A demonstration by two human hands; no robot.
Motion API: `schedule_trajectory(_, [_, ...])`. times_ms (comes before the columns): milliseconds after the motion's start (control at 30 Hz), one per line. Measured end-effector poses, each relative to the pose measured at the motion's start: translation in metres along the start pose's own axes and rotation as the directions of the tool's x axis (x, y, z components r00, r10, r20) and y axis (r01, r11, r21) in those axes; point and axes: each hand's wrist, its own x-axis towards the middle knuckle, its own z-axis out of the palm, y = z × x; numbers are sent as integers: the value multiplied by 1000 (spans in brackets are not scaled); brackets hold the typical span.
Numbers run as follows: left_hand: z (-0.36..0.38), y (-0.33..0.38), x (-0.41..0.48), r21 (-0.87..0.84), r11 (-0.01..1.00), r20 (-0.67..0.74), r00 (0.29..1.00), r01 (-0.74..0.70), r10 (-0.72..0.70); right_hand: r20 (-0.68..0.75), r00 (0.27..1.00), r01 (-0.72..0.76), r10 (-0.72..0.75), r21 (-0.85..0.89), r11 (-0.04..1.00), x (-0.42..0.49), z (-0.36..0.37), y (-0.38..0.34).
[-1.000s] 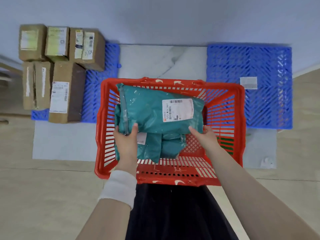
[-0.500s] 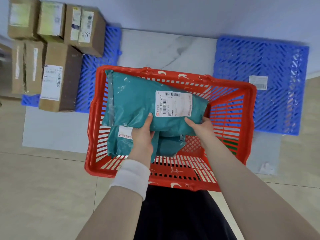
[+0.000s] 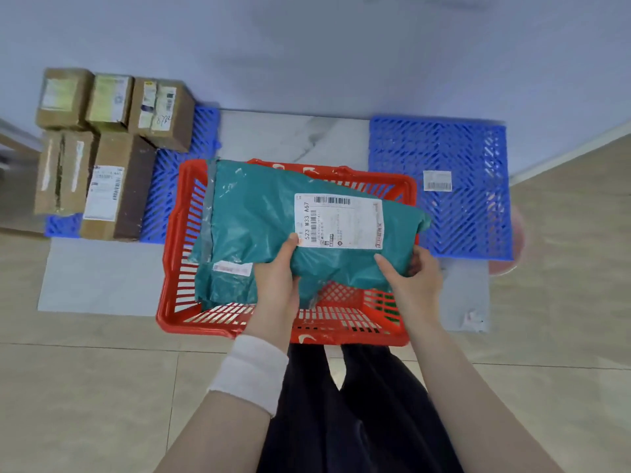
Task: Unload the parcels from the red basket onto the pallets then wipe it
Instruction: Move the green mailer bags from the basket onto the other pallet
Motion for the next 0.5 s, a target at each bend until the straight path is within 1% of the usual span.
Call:
schedule_trajectory(67, [24, -15, -12, -16, 999, 42, 998, -40, 41, -86, 996, -4, 5, 21, 1000, 10, -30, 1])
schedule_trajectory(100, [37, -24, -18, -25, 998, 67, 996, -54, 56, -105, 994, -31, 36, 55, 998, 17, -46, 3])
schedule_trajectory(167, [63, -46, -32, -38, 998, 112, 992, -55, 59, -61, 989, -120, 137, 216, 969, 33, -80, 9])
schedule_trajectory(200, [77, -60, -39, -39, 998, 121, 991, -54, 58, -9, 983, -173, 183, 289, 942, 43, -98, 14])
schedule_trajectory(233, [89, -75, -47, -34, 998, 116, 991, -56, 60, 52, 975, -219, 214, 325, 920, 52, -117, 20])
schedule_trajectory(300, [110, -110, -61, -29, 997, 131, 989, -70, 73, 155, 964, -258, 214, 369, 893, 70, -157, 30])
schedule_trajectory(333, [113, -121, -64, -24, 998, 144, 988, -61, 64, 176, 961, -266, 211, 392, 881, 74, -167, 34])
schedule_trajectory(433, [136, -166, -83, 22, 1000, 210, 978, -10, 6, 122, 967, -256, 225, 479, 840, 90, -213, 51])
schedule_trajectory(500, [149, -188, -95, 4, 999, 238, 971, 33, -33, 97, 967, -252, 237, 528, 811, 100, -234, 60])
